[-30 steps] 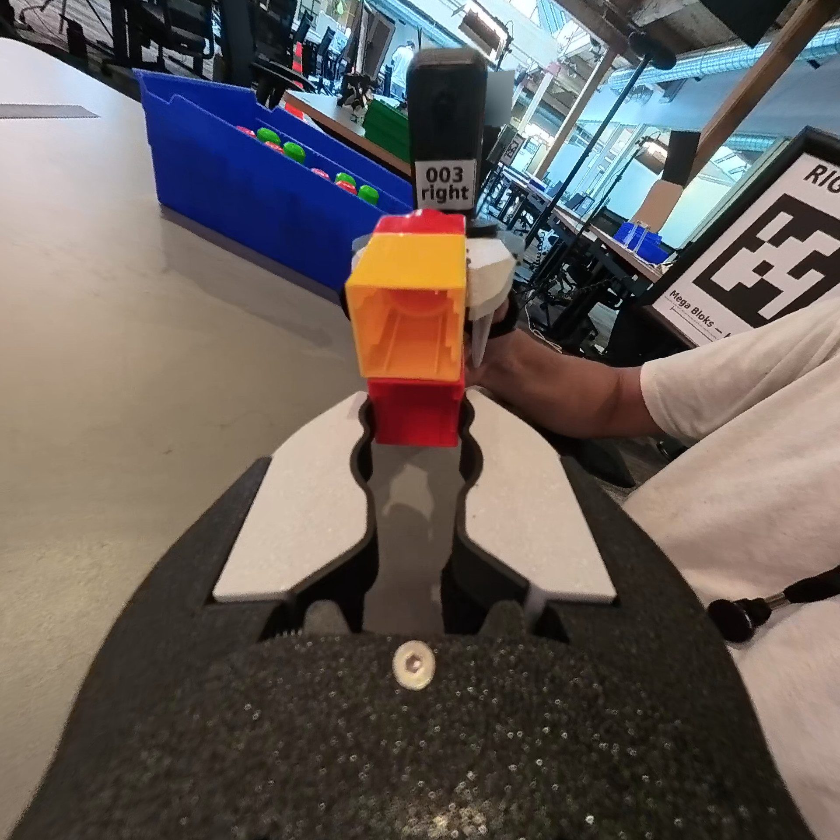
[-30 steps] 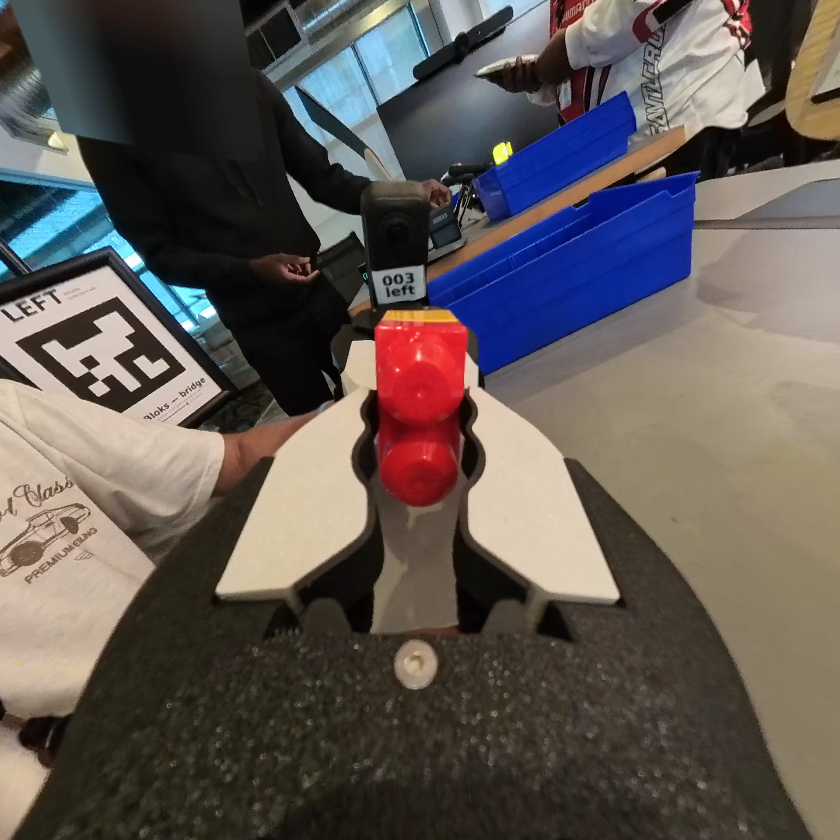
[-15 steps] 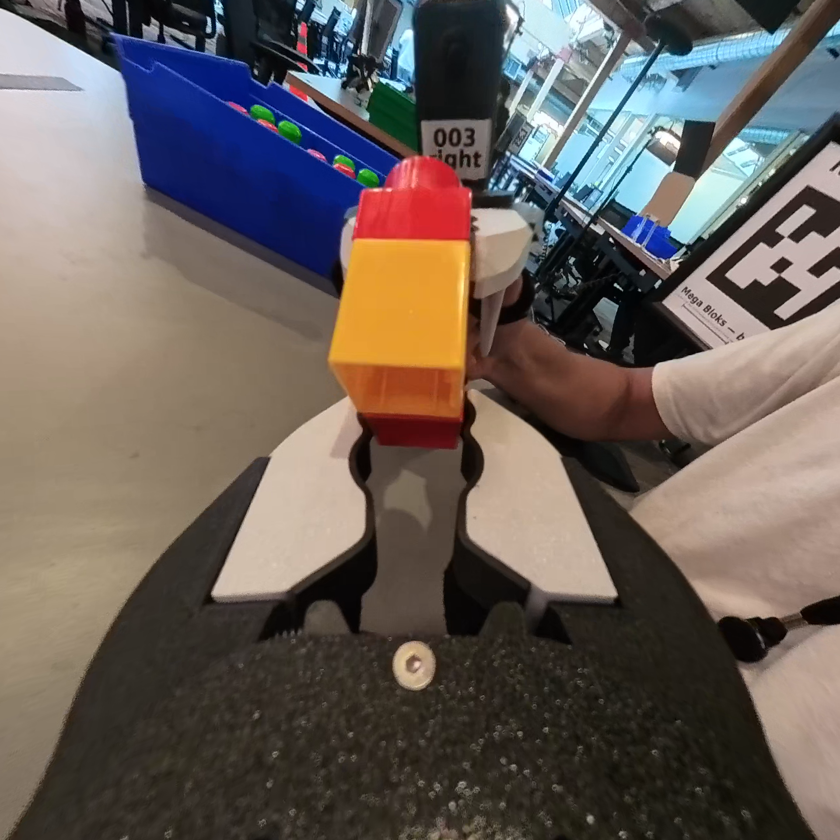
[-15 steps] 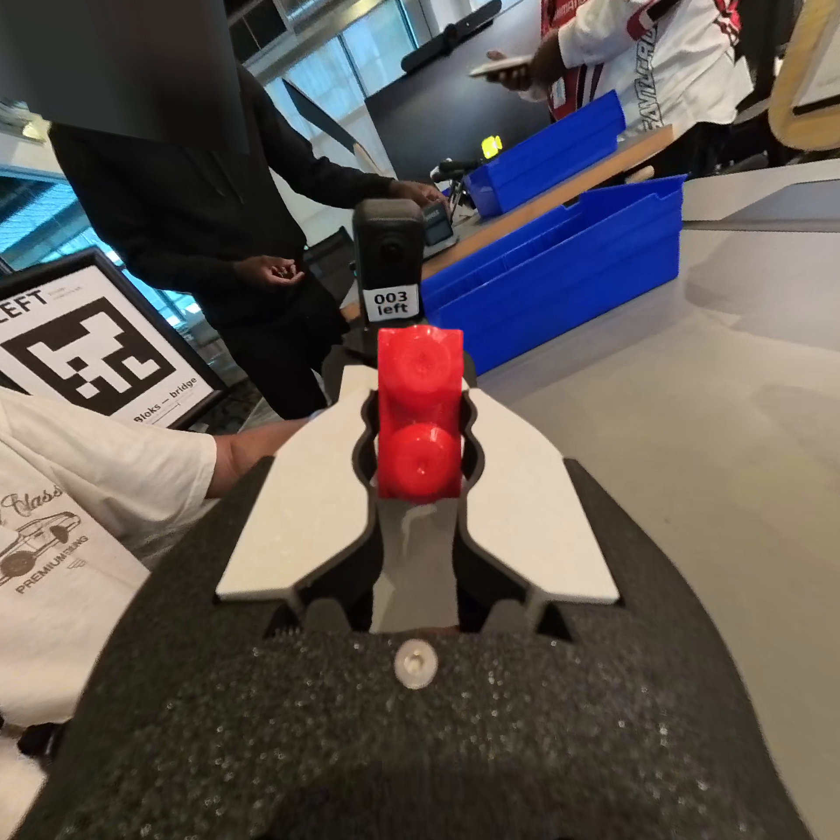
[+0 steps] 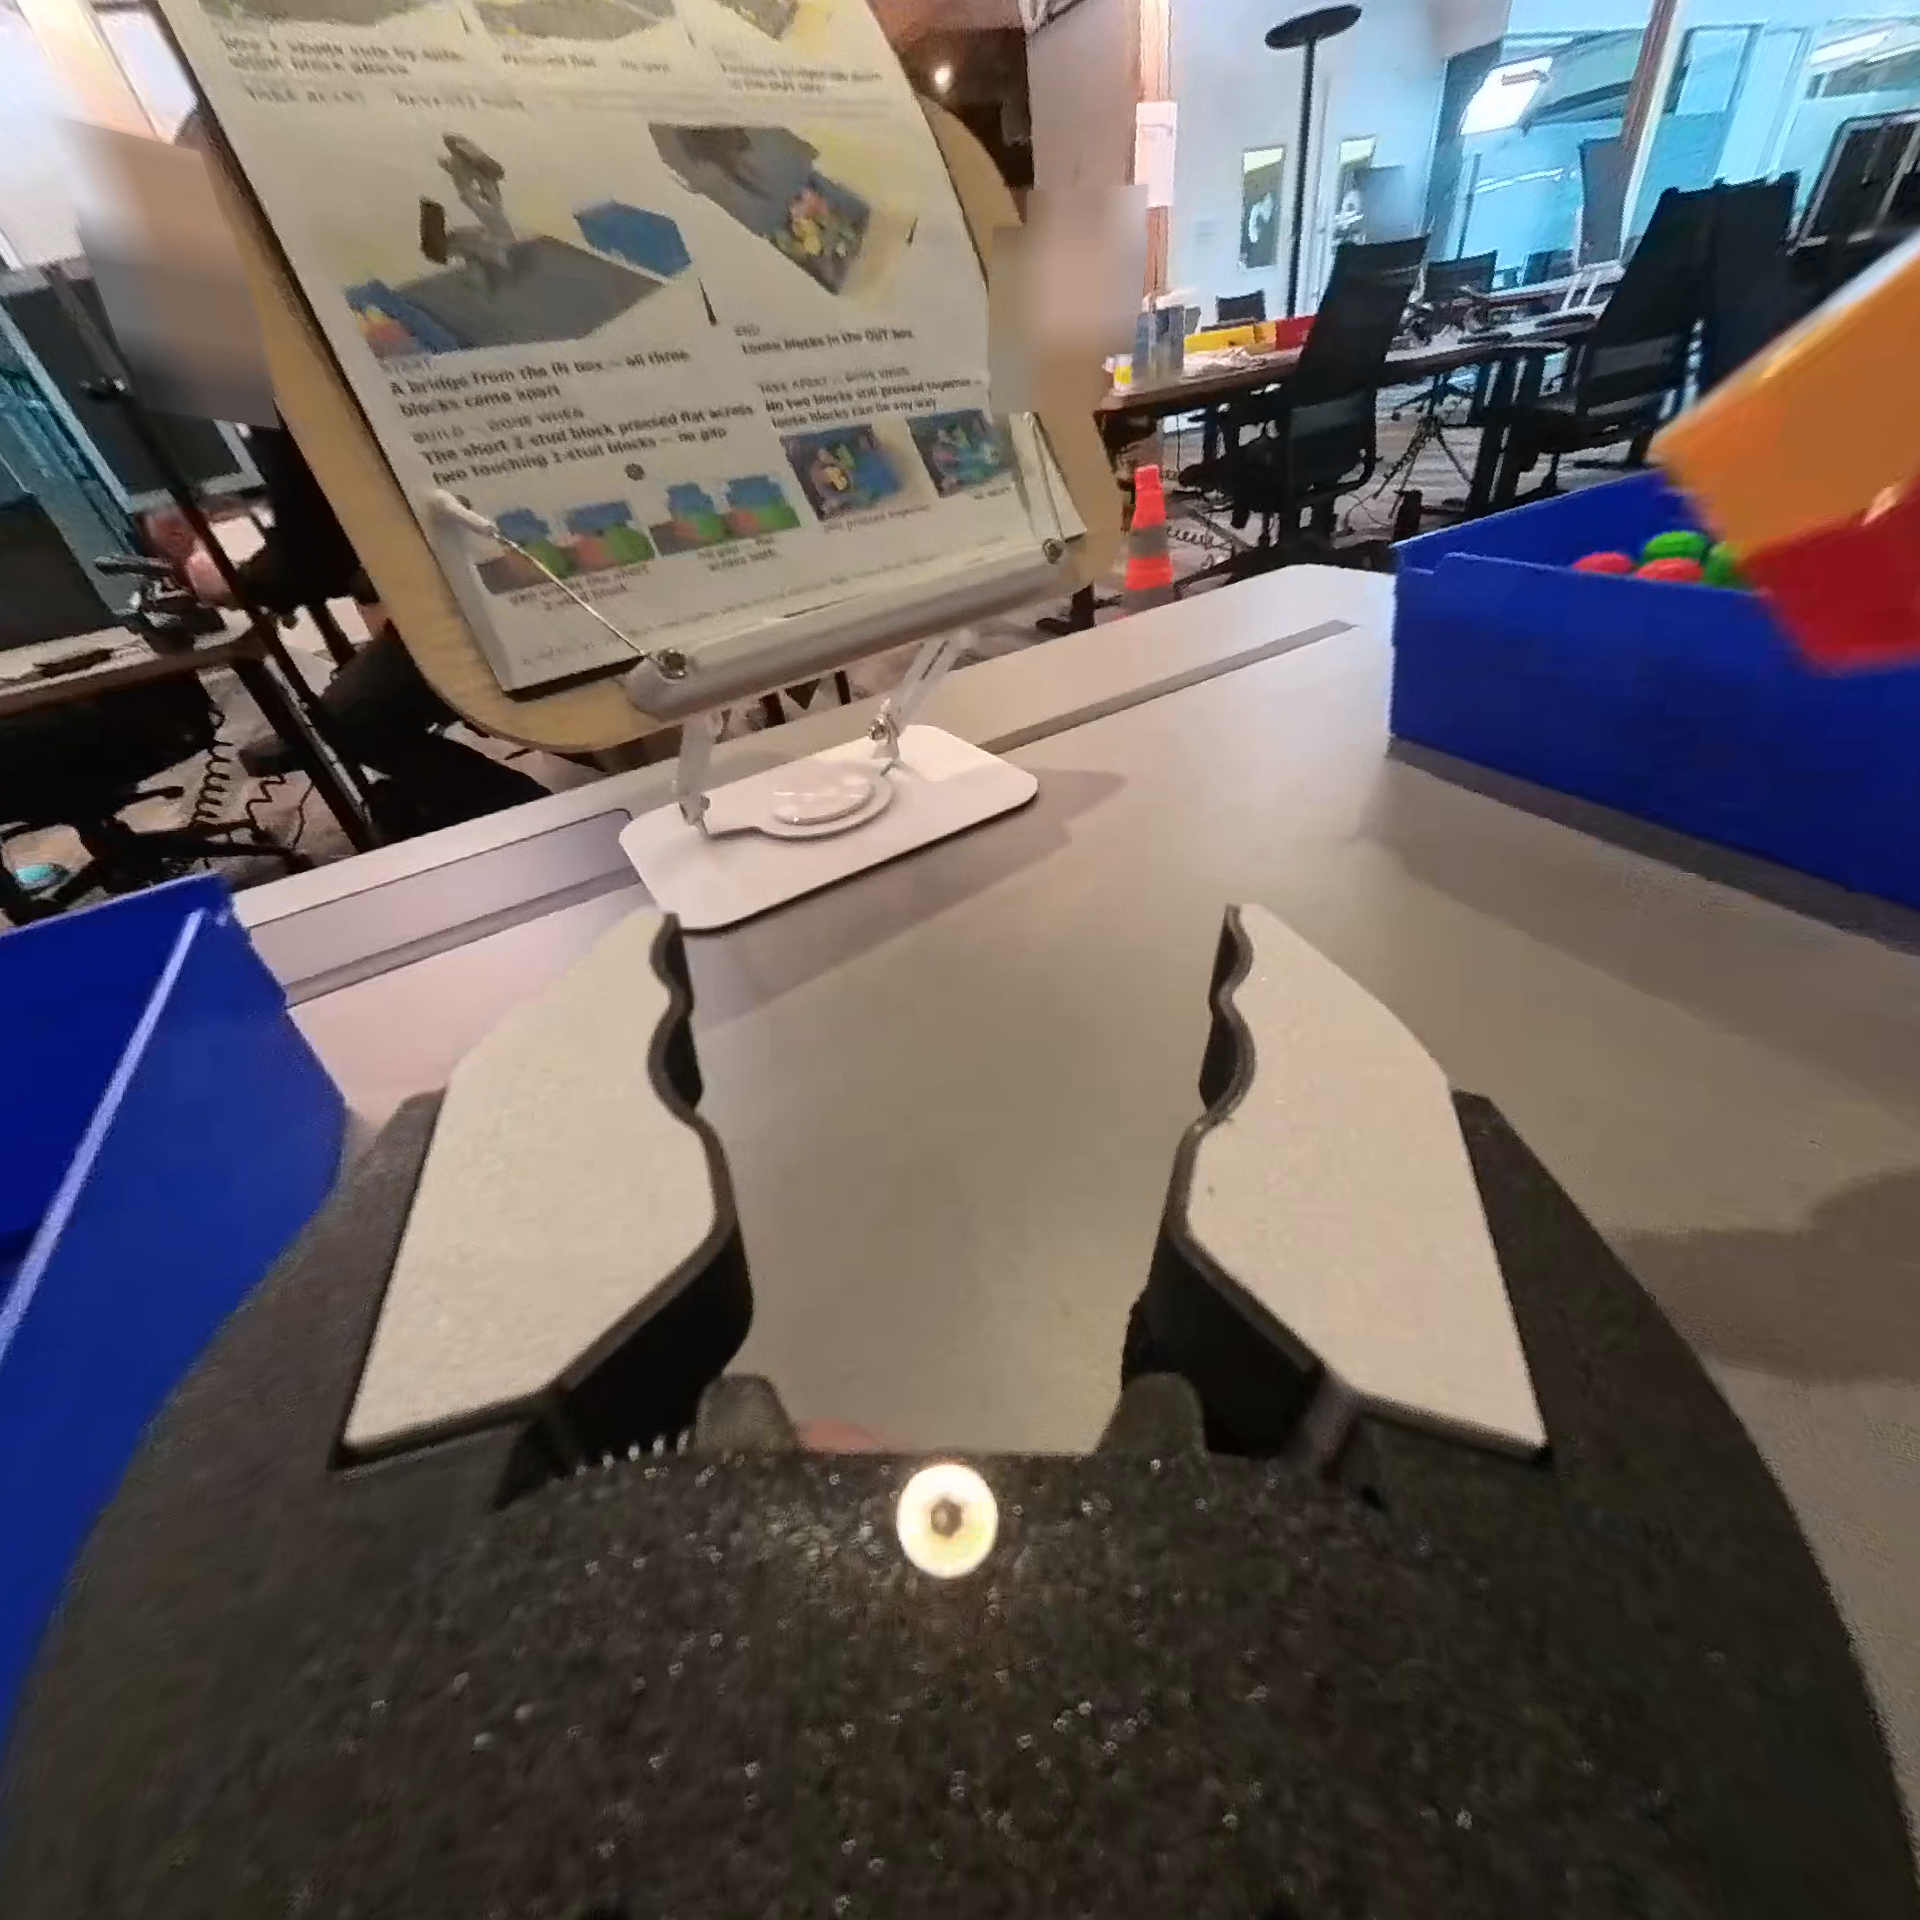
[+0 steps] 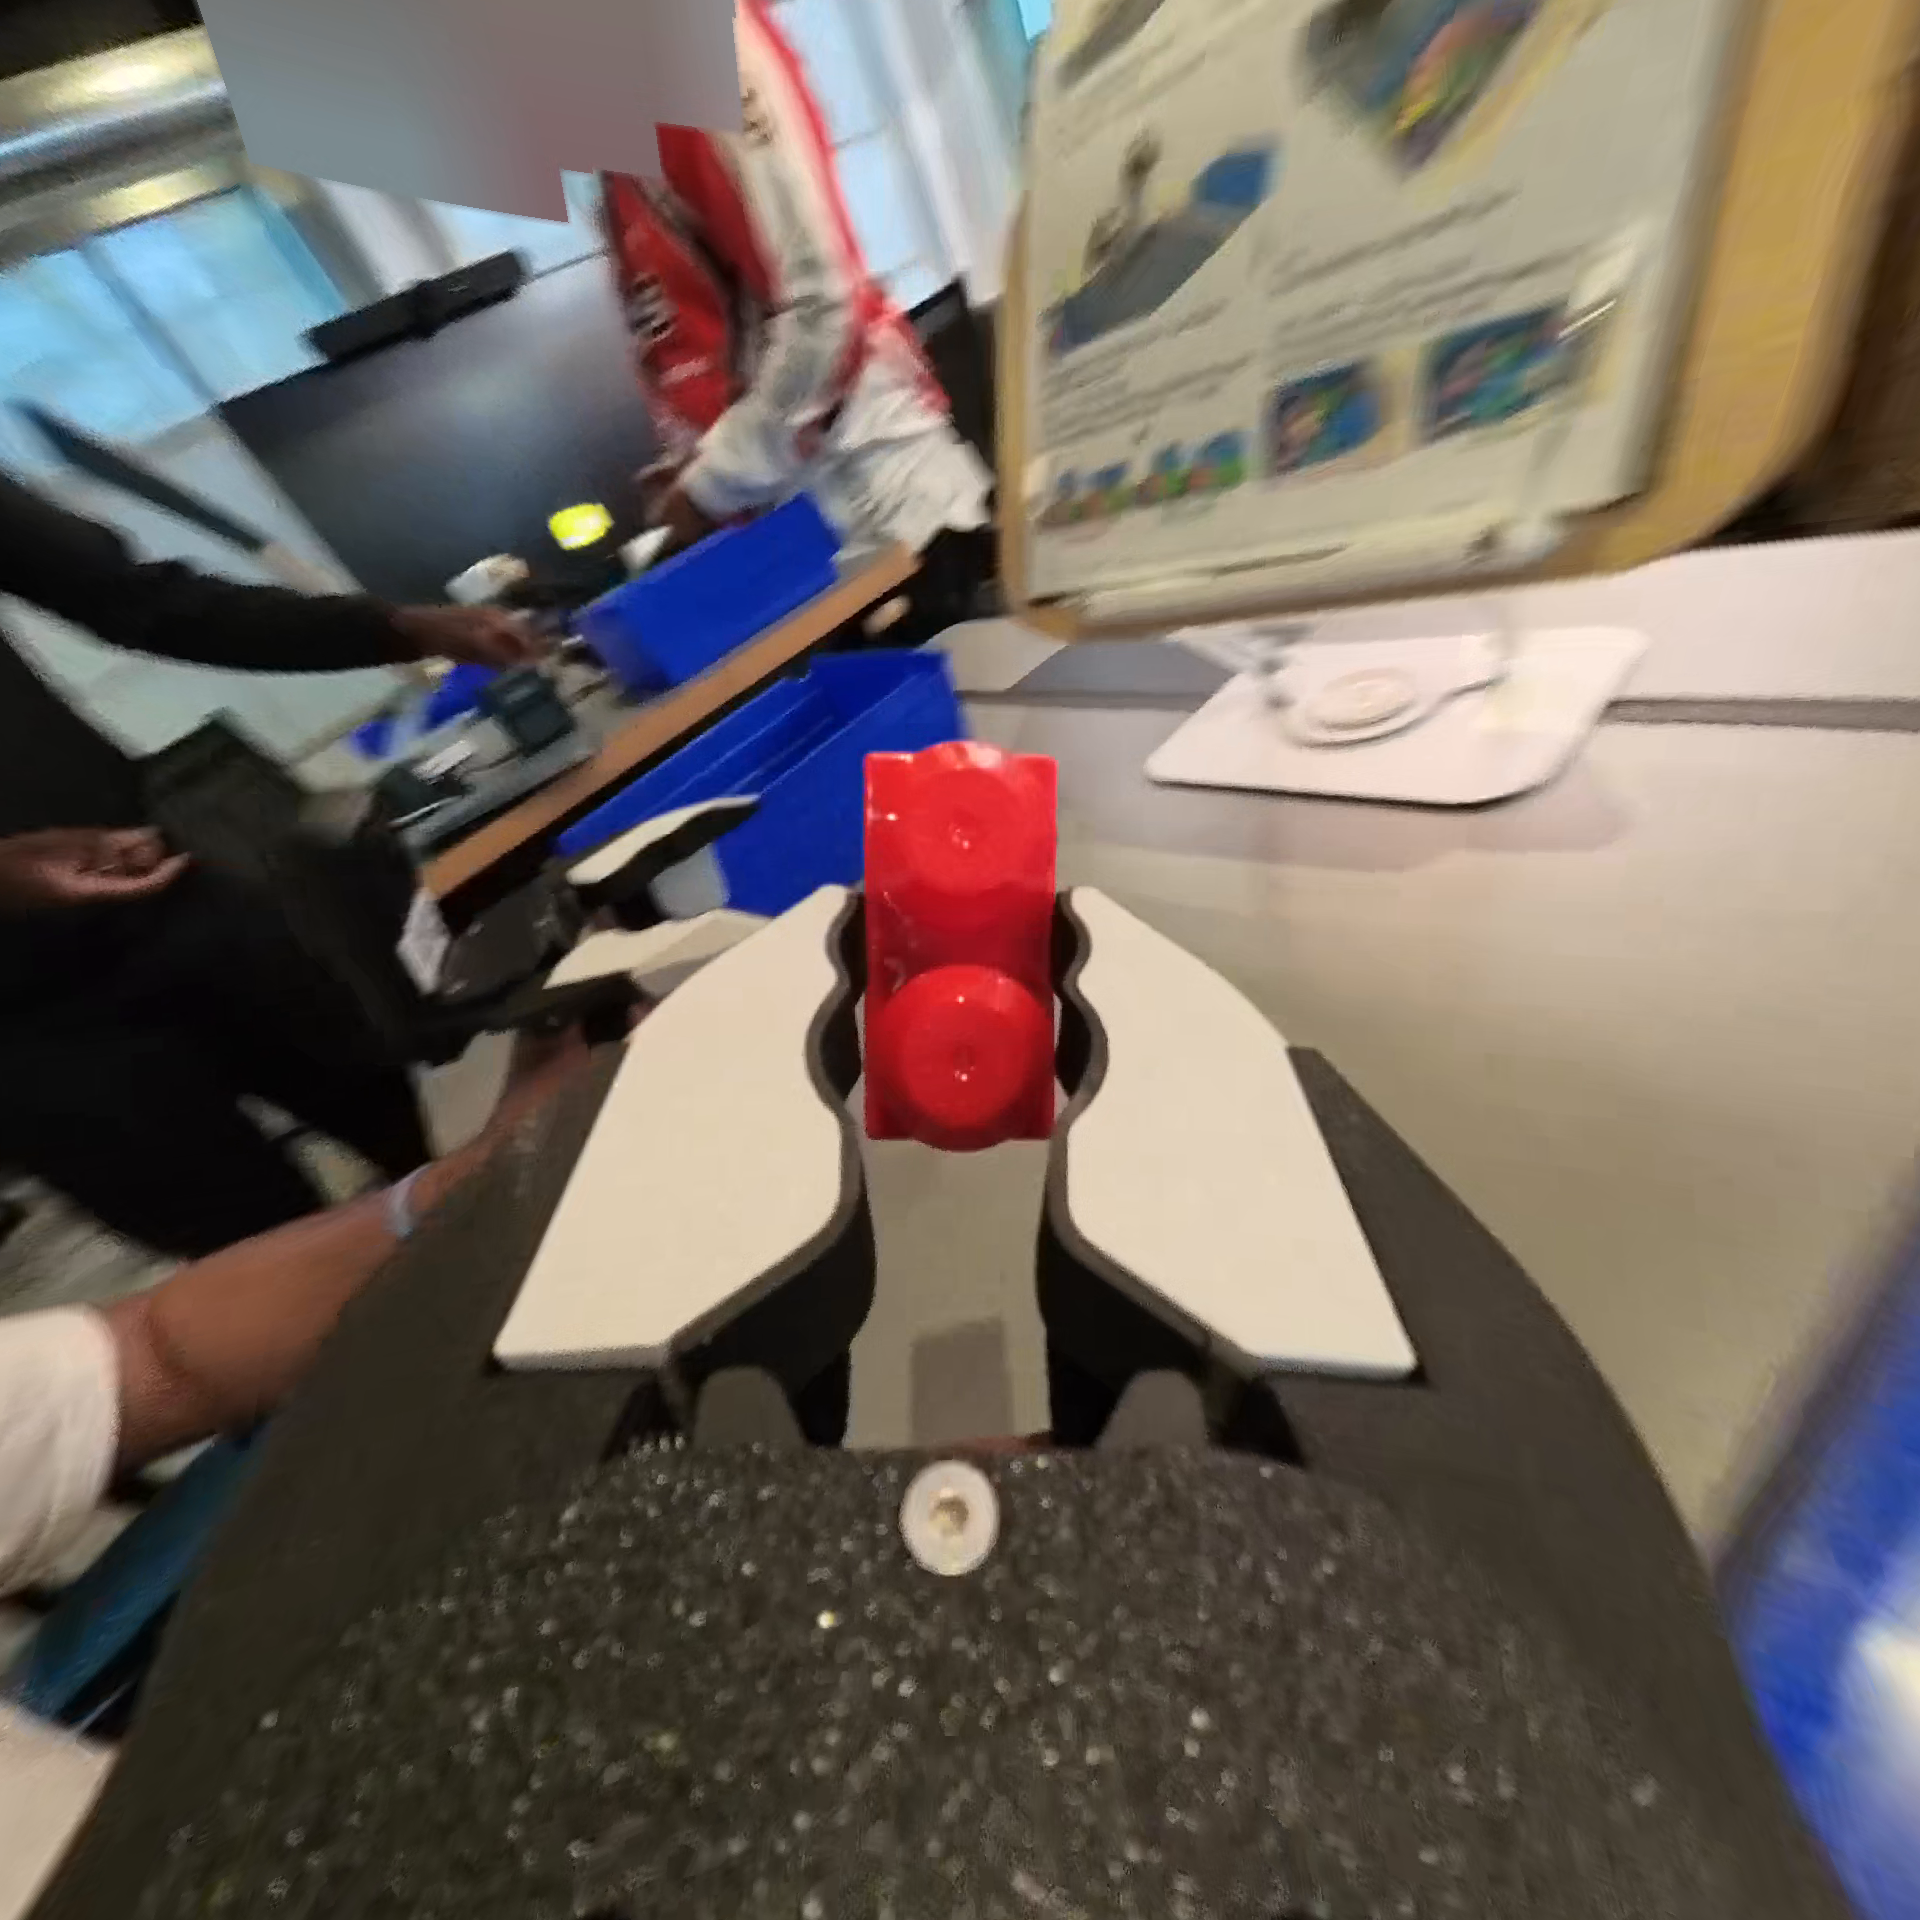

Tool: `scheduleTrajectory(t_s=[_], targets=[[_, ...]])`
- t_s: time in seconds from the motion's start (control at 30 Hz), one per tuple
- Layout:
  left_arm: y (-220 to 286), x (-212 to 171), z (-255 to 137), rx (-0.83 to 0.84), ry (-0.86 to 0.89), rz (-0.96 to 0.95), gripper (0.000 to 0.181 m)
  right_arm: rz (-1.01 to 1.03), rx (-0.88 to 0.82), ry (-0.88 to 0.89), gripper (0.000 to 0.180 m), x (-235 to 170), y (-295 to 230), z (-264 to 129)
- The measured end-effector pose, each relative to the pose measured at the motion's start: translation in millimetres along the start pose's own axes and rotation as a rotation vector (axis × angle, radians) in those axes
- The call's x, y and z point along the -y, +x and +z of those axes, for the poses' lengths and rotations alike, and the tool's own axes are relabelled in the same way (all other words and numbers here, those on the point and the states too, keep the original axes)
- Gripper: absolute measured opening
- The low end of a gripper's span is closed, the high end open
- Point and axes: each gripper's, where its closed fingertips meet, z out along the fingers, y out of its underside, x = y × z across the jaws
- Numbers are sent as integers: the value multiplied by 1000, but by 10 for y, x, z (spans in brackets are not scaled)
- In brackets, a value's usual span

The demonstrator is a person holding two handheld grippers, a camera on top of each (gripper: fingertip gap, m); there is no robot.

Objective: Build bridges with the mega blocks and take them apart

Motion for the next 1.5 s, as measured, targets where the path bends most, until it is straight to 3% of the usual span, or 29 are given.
scheduleTrajectory(t_s=[0.1, 0.17, 0.33, 0.67, 0.93, 1.03, 1.1, 1.2, 1.27, 1.33, 1.43, 1.5], targets=[[73, 72, -46, -30, 38, 33, 90, -116, -365, -20, 34, 516, 500, -796], [127, 85, -59, -46, 47, 36, 85, -114, -555, -127, 34, 628, 873, -1253], [245, 6, 2, -82, -7, 38, 86, 39, -800, -463, 35, 93, 1580, -1816], [252, -244, 91, -152, -148, -86, 86, 124, -938, -754, 34, -592, 2148, -1979], [301, -317, 113, -195, -192, -132, 86, 126, -994, -775, 35, -780, 2388, -1984], [323, -357, 121, -198, -215, -122, 88, 117, -995, -740, 36, -757, 2387, -1958], [331, -383, 124, -199, -229, -123, 89, 73, -1018, -708, 66, -630, 2330, -1987], [332, -386, 121, -200, -232, -134, 90, -64, -1081, -567, 73, -142, 2030, -2045], [342, -386, 124, -203, -234, -135, 90, -218, -999, -411, 70, 207, 1559, -1771], [342, -395, 136, -195, -237, -125, 89, -337, -792, -251, 66, 328, 923, -1205], [374, -389, 157, -206, -238, -135, 89, -382, -356, -174, 60, -180, 41, -126], [400, -388, 167, -219, -240, -147, 89, -373, -194, -242, 60, -724, -145, 423]])
